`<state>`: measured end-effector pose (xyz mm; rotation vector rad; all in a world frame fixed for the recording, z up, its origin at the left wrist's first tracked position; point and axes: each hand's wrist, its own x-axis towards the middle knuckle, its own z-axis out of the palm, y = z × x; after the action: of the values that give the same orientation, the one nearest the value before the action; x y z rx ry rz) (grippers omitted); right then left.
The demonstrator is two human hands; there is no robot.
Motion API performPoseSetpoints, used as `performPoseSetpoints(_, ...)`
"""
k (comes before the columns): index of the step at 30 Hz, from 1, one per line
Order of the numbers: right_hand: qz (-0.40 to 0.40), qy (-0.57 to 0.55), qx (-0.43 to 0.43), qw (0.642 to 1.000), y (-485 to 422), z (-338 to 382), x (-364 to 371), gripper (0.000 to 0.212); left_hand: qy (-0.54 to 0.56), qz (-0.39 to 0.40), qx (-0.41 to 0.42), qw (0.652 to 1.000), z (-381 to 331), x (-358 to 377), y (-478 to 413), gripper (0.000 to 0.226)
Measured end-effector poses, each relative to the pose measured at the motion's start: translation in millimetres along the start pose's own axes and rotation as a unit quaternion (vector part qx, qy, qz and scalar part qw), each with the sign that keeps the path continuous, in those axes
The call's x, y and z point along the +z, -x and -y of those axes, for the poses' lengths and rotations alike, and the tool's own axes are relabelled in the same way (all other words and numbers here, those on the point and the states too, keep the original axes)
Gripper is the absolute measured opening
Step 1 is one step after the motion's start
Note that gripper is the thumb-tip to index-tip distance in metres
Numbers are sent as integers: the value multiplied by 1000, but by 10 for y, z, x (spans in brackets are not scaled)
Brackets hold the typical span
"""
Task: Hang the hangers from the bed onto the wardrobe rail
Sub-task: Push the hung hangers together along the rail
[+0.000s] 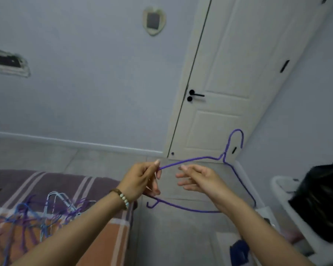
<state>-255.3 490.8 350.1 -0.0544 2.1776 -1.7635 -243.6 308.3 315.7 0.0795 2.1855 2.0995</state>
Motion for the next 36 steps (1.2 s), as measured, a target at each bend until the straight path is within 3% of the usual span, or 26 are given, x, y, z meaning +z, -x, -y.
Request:
performPoseSetpoints(7,-129,-96,-155,975,1057,1050,-1083,12,-32,158,100,982,-1664,1145,26,38)
performPoseSetpoints(12,-229,-77,-242,940,2002,1527,-1889,13,-55,233,171,956,-2582,2095,257,38)
performPoseSetpoints(26,-426,-60,-333,839,3998,1768,-4086,11,2,358,258,897,-3777,4853,842,39)
performPoseSetpoints(32,-530,-73,-384,753,4364,1849,-4883,2,89,352,269,892,-4035,5992,1078,36)
performPoseSetpoints(36,-603,-104,-404,681,4470,1821,-5379,36,109,336,283,892,-4093,6603,1151,38)
